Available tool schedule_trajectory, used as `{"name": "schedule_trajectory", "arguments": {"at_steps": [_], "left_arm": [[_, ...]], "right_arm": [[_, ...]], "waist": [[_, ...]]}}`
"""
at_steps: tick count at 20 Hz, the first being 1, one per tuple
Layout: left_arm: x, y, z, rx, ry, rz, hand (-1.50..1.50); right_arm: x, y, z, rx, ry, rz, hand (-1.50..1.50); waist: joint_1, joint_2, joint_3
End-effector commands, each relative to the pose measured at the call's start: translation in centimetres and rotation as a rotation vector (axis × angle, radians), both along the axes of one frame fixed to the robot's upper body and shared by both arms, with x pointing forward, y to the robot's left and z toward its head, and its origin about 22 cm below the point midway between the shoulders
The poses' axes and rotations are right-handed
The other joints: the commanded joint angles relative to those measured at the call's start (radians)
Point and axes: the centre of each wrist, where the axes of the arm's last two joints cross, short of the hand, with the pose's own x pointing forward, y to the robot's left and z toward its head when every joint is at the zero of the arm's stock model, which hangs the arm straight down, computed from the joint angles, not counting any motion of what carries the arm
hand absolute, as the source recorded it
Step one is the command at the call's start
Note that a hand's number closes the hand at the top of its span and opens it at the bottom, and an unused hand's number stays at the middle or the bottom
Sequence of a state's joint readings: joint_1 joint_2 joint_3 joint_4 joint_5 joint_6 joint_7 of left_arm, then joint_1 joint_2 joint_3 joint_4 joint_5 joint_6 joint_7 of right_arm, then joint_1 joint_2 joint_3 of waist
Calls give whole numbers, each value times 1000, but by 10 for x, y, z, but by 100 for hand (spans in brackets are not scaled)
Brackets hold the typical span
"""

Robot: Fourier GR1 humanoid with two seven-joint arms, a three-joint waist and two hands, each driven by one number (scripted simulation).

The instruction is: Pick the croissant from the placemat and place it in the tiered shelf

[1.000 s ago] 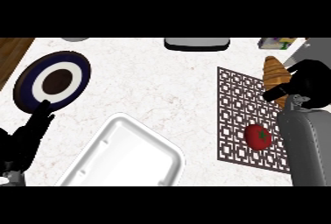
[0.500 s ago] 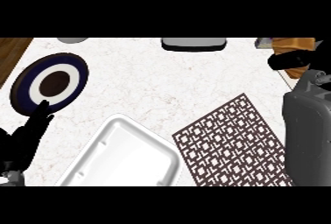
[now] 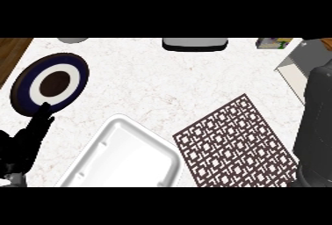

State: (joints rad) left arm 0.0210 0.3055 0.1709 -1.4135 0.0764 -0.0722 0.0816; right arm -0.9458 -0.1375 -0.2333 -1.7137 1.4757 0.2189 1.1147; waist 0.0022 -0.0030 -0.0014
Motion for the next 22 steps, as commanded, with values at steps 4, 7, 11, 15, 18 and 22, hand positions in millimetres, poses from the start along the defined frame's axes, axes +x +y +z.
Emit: {"name": "schedule_trajectory", "arguments": {"at_steps": [4,7,11,15,18,22], "left_arm": [[10,-16,1,-15,-1,10,0],[2,5,8,2,8,1,0],[2,-4,1,-13,6,6,0],[0,0,3,-4,-5,16,0],[-12,-22,-3,-15,7,-7,0],[3,-6,18,-2,19,-11,0]], "right_arm": [[5,-16,31,-29,174,-249,150],[6,-29,50,-34,181,-264,150],[9,-42,62,-37,225,-281,150],[4,-78,78,-31,210,-313,150],[17,-81,37,-48,246,-365,150],[26,-121,58,-87,304,-388,150]], "waist": [[-13,-3,0],[0,-2,0],[-3,-1,1],[-4,-1,1],[3,1,2],[7,3,1]]}}
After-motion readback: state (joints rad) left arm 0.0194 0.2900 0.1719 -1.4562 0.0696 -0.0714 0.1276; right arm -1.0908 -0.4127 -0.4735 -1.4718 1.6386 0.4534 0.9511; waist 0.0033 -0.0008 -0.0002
